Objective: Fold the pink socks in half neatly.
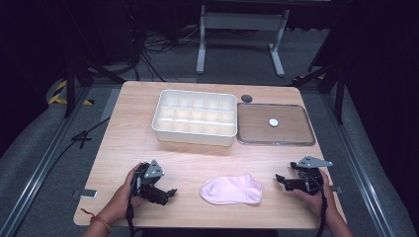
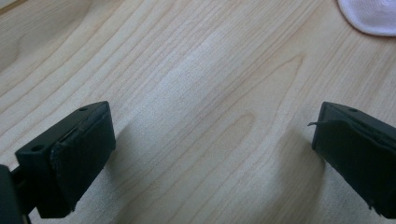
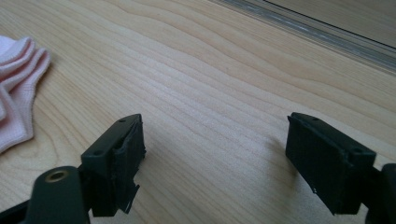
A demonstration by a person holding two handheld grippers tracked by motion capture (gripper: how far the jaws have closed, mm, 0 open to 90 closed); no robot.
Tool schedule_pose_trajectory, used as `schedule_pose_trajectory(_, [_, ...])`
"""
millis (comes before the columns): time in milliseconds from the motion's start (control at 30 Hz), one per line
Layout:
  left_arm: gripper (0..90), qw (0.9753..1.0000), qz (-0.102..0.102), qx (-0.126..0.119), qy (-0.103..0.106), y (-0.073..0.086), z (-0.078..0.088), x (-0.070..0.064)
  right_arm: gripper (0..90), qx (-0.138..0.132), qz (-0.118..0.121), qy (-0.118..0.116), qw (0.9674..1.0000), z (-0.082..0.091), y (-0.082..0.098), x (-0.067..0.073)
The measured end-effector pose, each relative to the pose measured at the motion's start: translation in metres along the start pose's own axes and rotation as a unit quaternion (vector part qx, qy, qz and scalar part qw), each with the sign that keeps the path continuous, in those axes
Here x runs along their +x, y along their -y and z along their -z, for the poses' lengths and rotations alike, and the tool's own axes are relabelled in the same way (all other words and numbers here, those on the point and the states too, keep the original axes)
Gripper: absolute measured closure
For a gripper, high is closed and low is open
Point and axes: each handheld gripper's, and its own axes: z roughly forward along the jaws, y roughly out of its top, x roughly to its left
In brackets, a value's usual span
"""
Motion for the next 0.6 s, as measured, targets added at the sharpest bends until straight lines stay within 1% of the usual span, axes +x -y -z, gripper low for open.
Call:
schedule_pose_trajectory(167, [0.0,1.0000,0.000,-0.001,0.007,0.0000,-0.0005,0.0011,19.9,0.000,0.000,0.000,1.0000,0.0001,0.0000,0.0000])
schedule_pose_trajectory(400, [0.0,1.0000,-0.004,-0.001,0.008,0.0002,-0.0003,0.0018,19.9,0.000,0.000,-0.001,1.0000,0.0001,0.0000,0.0000])
schedule_pose_trajectory(433, [0.0,0.9999,-0.009,0.002,0.005,0.0002,0.0006,0.0024,19.7,0.001,0.000,-0.001,1.0000,0.0001,0.0000,0.0000])
schedule_pose_trajectory(600, [0.0,0.9999,-0.010,0.002,0.006,0.0002,0.0007,0.0026,19.2,0.001,0.001,-0.002,1.0000,0.0003,0.0001,-0.0003])
